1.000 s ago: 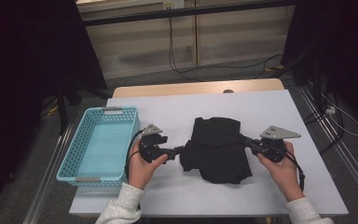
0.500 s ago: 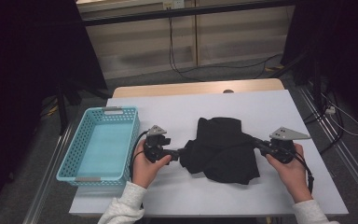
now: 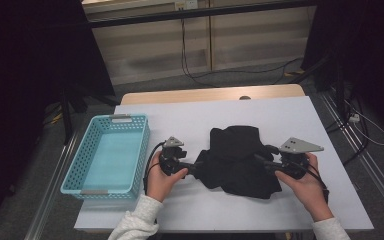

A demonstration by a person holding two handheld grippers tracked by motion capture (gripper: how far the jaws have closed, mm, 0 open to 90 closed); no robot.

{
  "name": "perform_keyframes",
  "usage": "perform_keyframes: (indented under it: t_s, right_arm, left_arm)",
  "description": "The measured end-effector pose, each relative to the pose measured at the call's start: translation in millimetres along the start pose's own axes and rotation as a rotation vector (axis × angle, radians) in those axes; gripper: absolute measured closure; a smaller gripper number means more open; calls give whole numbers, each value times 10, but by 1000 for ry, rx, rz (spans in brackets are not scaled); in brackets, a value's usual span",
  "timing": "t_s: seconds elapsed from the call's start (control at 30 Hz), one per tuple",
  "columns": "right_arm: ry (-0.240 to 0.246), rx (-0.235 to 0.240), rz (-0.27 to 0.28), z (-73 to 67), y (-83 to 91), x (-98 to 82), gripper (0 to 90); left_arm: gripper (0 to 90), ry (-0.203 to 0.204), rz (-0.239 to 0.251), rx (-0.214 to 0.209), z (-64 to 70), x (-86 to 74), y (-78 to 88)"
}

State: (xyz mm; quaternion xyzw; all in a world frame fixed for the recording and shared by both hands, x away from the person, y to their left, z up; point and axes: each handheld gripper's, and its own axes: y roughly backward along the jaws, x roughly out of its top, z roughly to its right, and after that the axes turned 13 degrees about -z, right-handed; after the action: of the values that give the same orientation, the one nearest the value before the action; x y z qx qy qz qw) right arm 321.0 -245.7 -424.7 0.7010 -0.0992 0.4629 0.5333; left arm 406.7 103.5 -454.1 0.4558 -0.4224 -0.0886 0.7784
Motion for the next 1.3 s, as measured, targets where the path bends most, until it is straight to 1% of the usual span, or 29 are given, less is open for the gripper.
perform_keyframes:
  t_s: [0.03,0.07,0.1,0.13,0.2,0.23,0.3,0.33,0.37,0.43,0.47,0.5,0.53,0.57,0.6,0.63,0.67,0.7,0.73,0.77,0.83,0.87,0.9,0.93,0.97,1.0,1.03,1.13,1.3]
  right_arm:
    - [8,11,-3,-36,-18,16,372]
    - [41,44,-2,-131,-60,40,369]
    - [41,44,-2,-131,-60,40,369]
    - [65,65,-5,-188,-90,51,361]
    - [131,113,-30,-382,-185,76,345]
    - [131,113,-30,-382,-185,76,345]
    - [166,151,-44,-521,-267,64,339]
    - [223,163,-94,-646,-362,35,333]
    - [223,163,-94,-646,-362,35,333]
    - [242,184,-130,-724,-452,2,334]
    - [269,171,-164,-765,-519,-29,367]
    - [269,171,-164,-765,-519,-29,367]
    - [276,164,-178,-779,-548,-46,442]
    - [292,144,-193,-788,-570,-60,591]
    - [281,132,-183,-764,-577,-68,830]
    - [281,132,-183,-764,-577,-68,830]
    - [239,143,-146,-689,-532,-37,885]
    - [239,143,-146,-689,-532,-37,885]
    - [185,139,-94,-583,-426,22,889]
    - [185,139,-94,-583,-426,22,889]
    - [118,133,-32,-447,-287,77,890]
    - [61,104,11,-303,-152,105,891]
    - [61,104,11,-303,-152,105,891]
    - [-4,76,43,-149,-49,93,890]
    - [-4,76,43,-149,-49,93,890]
    - [-70,59,63,4,19,49,890]
    - [-70,59,63,4,19,49,890]
    - [-128,26,69,170,51,-49,890]
    - [-159,-5,-1,271,-37,-188,888]
  left_arm:
    - [188,-2,-4,2,-2,-8,-17]
    - [194,-1,-17,5,6,-20,-53]
    - [196,-1,-17,5,6,-20,-53]
    - [196,-1,-20,6,8,-24,-67]
    - [218,1,-10,16,10,-31,-84]
    - [218,-1,-11,21,5,-33,-82]
    - [215,5,-10,23,1,-34,-72]
    - [203,4,-12,24,1,-34,-60]
    - [203,2,-12,22,-1,-30,-46]
    - [202,8,-1,20,5,-24,-28]
    - [199,5,0,21,5,-22,-14]
    - [199,5,0,21,5,-22,-14]
    - [199,6,1,21,2,-24,-13]
    - [199,14,4,19,-1,-28,-18]
    - [199,18,-2,17,-11,-35,-23]
    - [199,18,-2,17,-11,-35,-23]
    - [199,19,-2,17,-16,-38,-24]
    - [199,21,-3,17,-21,-40,-22]
    - [199,26,4,21,-29,-41,-13]
    - [199,26,4,21,-29,-41,-13]
    - [199,25,2,25,-33,-41,0]
    - [199,25,2,27,-32,-40,3]
    - [199,26,5,28,-28,-39,4]
    - [199,25,3,26,-24,-37,4]
    - [199,22,2,26,-20,-36,3]
    - [199,17,0,24,-14,-34,-1]
    - [199,15,-5,22,-5,-30,-2]
    - [199,4,-8,16,19,-18,-18]
    - [196,-4,-13,8,42,-9,-50]
